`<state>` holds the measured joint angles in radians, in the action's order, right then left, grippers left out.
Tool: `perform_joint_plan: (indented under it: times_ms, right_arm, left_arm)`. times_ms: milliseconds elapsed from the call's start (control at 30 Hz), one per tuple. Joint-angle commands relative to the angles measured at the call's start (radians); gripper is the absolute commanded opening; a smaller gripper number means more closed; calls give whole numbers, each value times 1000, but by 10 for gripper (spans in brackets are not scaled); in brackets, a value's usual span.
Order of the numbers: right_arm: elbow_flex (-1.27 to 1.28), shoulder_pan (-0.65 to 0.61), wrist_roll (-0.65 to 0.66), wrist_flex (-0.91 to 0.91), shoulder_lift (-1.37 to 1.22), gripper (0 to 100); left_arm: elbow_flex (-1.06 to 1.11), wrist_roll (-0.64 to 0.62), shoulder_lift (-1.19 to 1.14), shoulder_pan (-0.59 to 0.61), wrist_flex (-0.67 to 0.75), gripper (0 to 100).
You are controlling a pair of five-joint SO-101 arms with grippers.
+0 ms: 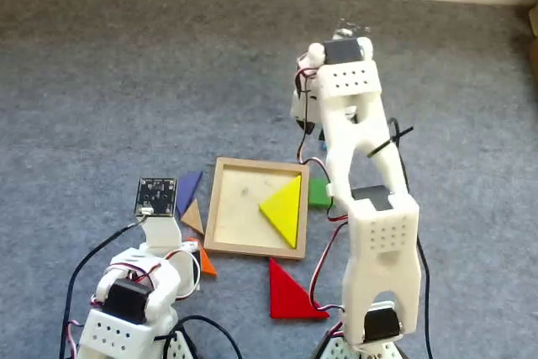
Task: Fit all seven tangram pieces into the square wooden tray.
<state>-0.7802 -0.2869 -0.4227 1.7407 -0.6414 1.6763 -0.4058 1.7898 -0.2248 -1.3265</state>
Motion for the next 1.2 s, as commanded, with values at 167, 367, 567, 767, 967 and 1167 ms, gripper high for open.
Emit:
perform_joint_plan:
  times_ms: [167,367,567,767,967,1167]
  right_arm:
    - [68,-15,166,25,73,3]
    - [392,-67,276,21,360,3]
    - [647,-99,282,19,625,4]
    - [960,-165,457,-87,920,5]
    - [1359,-226,647,-254,1199,5]
    - [1630,-295,698,-280,1394,5]
  left_arm:
    - [21,3,8,-10,-2,7]
    - [21,3,8,-10,-2,7]
    - [21,3,8,-10,-2,7]
    - [21,3,8,-10,-2,7]
    - [21,3,8,-10,-2,7]
    - [21,3,8,-10,-2,7]
